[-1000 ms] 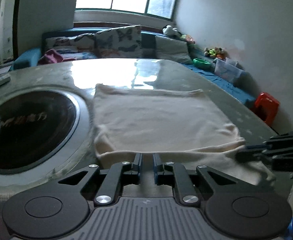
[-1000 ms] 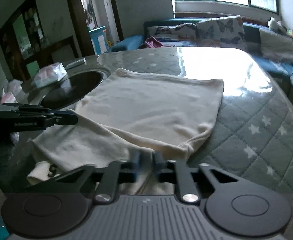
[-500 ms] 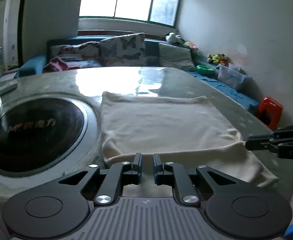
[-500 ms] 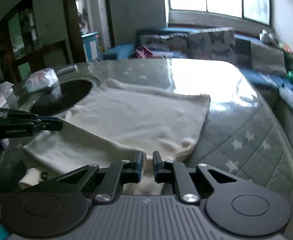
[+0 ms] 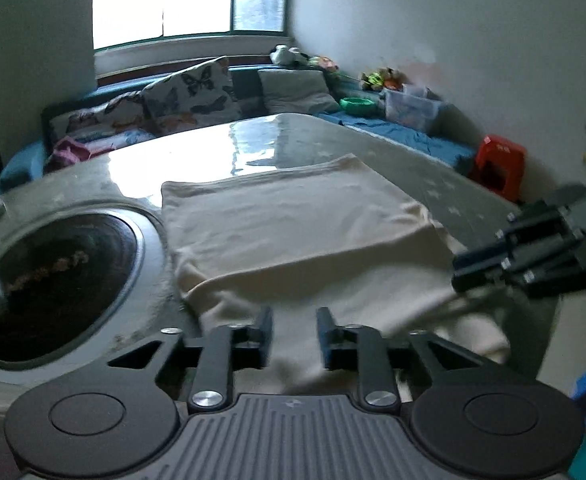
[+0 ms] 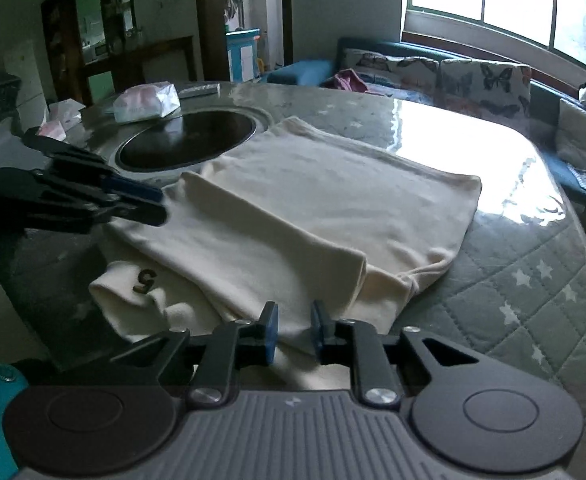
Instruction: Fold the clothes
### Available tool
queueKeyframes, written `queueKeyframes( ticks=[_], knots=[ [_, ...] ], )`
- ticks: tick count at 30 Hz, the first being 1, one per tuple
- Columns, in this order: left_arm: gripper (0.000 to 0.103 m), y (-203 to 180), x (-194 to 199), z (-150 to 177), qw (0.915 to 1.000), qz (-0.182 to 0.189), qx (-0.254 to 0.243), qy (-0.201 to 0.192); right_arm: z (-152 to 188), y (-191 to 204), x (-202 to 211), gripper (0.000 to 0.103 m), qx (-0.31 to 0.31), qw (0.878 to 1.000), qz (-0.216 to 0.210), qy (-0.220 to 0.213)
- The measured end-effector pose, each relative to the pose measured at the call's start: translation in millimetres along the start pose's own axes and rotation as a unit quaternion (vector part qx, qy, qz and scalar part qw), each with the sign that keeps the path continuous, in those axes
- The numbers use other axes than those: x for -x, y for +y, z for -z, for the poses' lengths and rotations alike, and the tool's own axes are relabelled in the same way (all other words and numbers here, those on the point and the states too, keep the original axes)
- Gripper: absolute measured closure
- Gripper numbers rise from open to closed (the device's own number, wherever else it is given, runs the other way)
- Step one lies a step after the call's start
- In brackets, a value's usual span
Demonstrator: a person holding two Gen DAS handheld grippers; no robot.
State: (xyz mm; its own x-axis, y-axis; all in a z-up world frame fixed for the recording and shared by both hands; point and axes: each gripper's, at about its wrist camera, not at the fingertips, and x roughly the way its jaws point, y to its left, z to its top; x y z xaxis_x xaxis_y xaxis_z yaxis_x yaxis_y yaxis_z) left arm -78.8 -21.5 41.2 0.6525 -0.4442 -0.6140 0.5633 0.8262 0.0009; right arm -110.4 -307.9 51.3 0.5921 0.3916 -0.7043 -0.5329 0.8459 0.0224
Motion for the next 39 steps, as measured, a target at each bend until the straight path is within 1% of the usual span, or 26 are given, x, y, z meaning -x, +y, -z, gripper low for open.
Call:
queueKeyframes(
  ticks=[4,7,9,10,12,15,17,18,19,20,21,22,23,25,29,34,36,38,39],
  knots=[
    [0.068,-9.3,23.9,15.6,0.9976,0.006,-0.069,0.003,0.5,2.1,3.1,0.086,0.009,1.000,-0.003,0.002],
    [0.066,-22.2,33.3,29.7,0.9911,0.008,-0.133,0.004,-1.5,1.0,12.4,0.084,0.010,1.000,-0.007,-0.002],
    [0.066,-31.8,31.3,36.3,0.9854,0.010,-0.170,0.001,-1.8,1.7,18.2,0.078,0.016,1.000,-0.009,-0.003],
    [0.066,-36.6,29.6,39.3,0.9822,0.010,-0.188,-0.001,-0.6,3.5,20.4,0.073,0.025,1.000,-0.007,-0.002],
    [0.066,-45.1,23.7,44.2,0.9769,0.009,-0.214,-0.008,1.7,7.1,25.0,0.072,0.042,0.999,-0.004,0.002],
    [0.066,-54.7,16.3,47.6,0.9712,0.010,-0.237,-0.022,5.2,12.5,31.8,0.069,0.067,0.998,0.000,0.007],
    [0.067,-59.0,12.9,47.5,0.9692,0.013,-0.244,-0.031,7.5,16.1,36.3,0.061,0.084,0.996,0.003,0.011],
    [0.069,-59.9,11.2,47.2,0.9694,0.012,-0.243,-0.034,8.7,17.9,38.6,0.061,0.093,0.996,0.004,0.013],
    [0.078,-59.2,10.4,46.3,0.9706,0.012,-0.238,-0.037,9.8,19.7,40.8,0.060,0.101,0.995,0.006,0.015],
    [0.084,-57.8,10.1,45.2,0.9719,0.013,-0.232,-0.040,11.0,21.5,43.1,0.058,0.110,0.994,0.007,0.016],
    [0.086,-56.3,9.8,44.0,0.9732,0.014,-0.225,-0.043,12.2,23.3,45.4,0.055,0.118,0.993,0.009,0.018],
    [0.092,-54.9,10.0,42.7,0.9746,0.014,-0.219,-0.046,13.0,24.8,45.7,0.050,0.125,0.992,0.009,0.017],
    [0.093,-53.0,10.4,40.4,0.9764,0.012,-0.210,-0.049,13.5,26.2,44.7,0.049,0.132,0.991,0.008,0.015],
    [0.094,-47.7,10.8,32.5,0.9811,0.013,-0.185,-0.055,14.5,28.9,42.5,0.048,0.145,0.989,0.006,0.010],
    [0.095,-34.3,4.5,10.1,0.9893,0.014,-0.134,-0.056,16.6,34.2,38.2,0.043,0.171,0.985,0.001,-0.001],
    [0.095,-18.3,-12.7,-13.9,0.9951,0.025,-0.083,-0.047,17.4,37.7,27.6,0.043,0.197,0.980,-0.002,-0.016],
    [0.096,-14.3,-19.5,-16.8,0.9960,0.029,-0.073,-0.042,16.0,35.9,18.3,0.045,0.205,0.979,0.001,-0.020],
    [0.097,-10.3,-26.5,-19.1,0.9968,0.030,-0.064,-0.037,13.9,32.0,9.9,0.055,0.208,0.978,0.002,-0.019],
    [0.098,-8.3,-30.0,-20.3,0.9971,0.031,-0.060,-0.034,11.7,29.2,6.1,0.058,0.201,0.979,-0.003,-0.013]
  ],
)
